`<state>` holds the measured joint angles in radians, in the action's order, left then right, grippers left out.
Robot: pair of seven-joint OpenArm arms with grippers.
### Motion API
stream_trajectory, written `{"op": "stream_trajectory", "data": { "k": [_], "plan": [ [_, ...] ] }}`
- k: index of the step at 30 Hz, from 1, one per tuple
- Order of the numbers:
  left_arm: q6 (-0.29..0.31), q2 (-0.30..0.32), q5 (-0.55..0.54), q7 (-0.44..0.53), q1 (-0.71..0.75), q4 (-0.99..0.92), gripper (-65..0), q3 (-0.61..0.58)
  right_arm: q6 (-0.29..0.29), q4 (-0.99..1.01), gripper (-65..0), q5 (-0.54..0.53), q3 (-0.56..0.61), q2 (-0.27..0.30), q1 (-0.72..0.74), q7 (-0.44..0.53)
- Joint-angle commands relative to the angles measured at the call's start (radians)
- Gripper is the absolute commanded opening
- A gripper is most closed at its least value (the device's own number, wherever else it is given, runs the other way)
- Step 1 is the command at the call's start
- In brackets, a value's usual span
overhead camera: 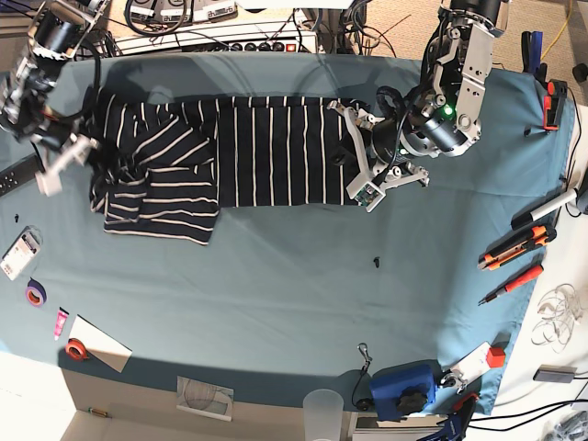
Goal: Layout the t-shirt on the table in an organized manner, then fold the t-shirt properly
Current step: 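Fold the strip end with the right gripper toward the left gripper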
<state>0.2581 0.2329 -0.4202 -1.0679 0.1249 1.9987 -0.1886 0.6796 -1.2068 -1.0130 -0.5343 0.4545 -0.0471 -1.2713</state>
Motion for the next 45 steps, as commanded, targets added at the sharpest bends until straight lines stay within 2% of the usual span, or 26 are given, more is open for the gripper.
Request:
{"op": "stream_trajectory", "data": {
  "k": [1,3,6,9,13,14,16,25,26,27,30,36,39,45],
  "plan": [
    [0.001,0.000,-0.011,0.021,-0.008,0.018,-43.4,0.001,-0.019,-0.002,-41.1,0.092,0.029,0.008,0.007,-0.041],
    [0.001,0.000,-0.011,0.022,-0.008,0.018,-43.5,0.001,-0.035,-0.002,-41.1,0.121,0.058,0.008,0.016,-0.042],
    [0.001,0.000,-0.011,0.023,-0.008,0.018,-43.5,0.001,-0.036,-0.003,-41.1,0.075,0.083,0.005,0.021,-0.052],
    [0.001,0.000,-0.011,0.038,-0.008,0.018,-43.4,0.001,-0.029,-0.003,-41.1,-0.052,0.084,0.003,0.023,-0.125],
    [0.001,0.000,-0.011,0.040,-0.008,0.018,-43.5,0.001,-0.018,-0.003,-41.1,-0.277,0.082,0.005,0.023,-0.125],
    [0.001,0.000,-0.011,0.040,-0.008,0.018,-43.4,0.001,-0.010,-0.003,-41.1,-0.306,0.082,0.005,0.023,-0.125],
    [0.001,0.000,-0.010,0.040,-0.008,0.018,-43.5,0.001,0.009,-0.003,-41.1,-0.298,0.083,0.004,0.023,-0.125],
    [0.001,-0.006,-0.011,0.046,-0.008,0.018,-43.5,0.001,0.008,-0.003,-41.3,-0.155,0.083,-0.034,0.032,-0.125],
    [0.001,-0.006,-0.011,0.047,-0.008,0.018,-43.5,0.001,0.009,-0.003,-43.1,-0.136,0.084,-0.042,0.035,-0.125],
    [0.001,-0.006,-0.011,0.048,-0.008,0.018,-43.5,0.001,0.009,-0.003,-47.5,-0.116,0.084,-0.049,0.037,-0.125],
    [0.001,-0.006,-0.011,0.048,-0.008,0.018,-43.5,0.001,0.008,-0.003,-65.0,-0.044,0.084,-0.068,0.048,-0.125],
    [0.001,-0.006,-0.011,0.048,-0.008,0.018,-43.5,0.001,0.019,-0.059,-65.0,0.119,0.081,-0.074,0.052,-0.125],
    [0.001,-0.006,-0.011,0.048,-0.008,0.018,-43.5,0.001,0.018,-0.155,-65.0,0.240,0.081,-0.074,0.052,-0.053],
    [0.000,-0.006,-0.011,0.047,-0.008,0.018,-43.5,0.001,-0.078,-0.315,-65.0,0.547,0.081,-0.064,0.053,0.099]
  ]
}}
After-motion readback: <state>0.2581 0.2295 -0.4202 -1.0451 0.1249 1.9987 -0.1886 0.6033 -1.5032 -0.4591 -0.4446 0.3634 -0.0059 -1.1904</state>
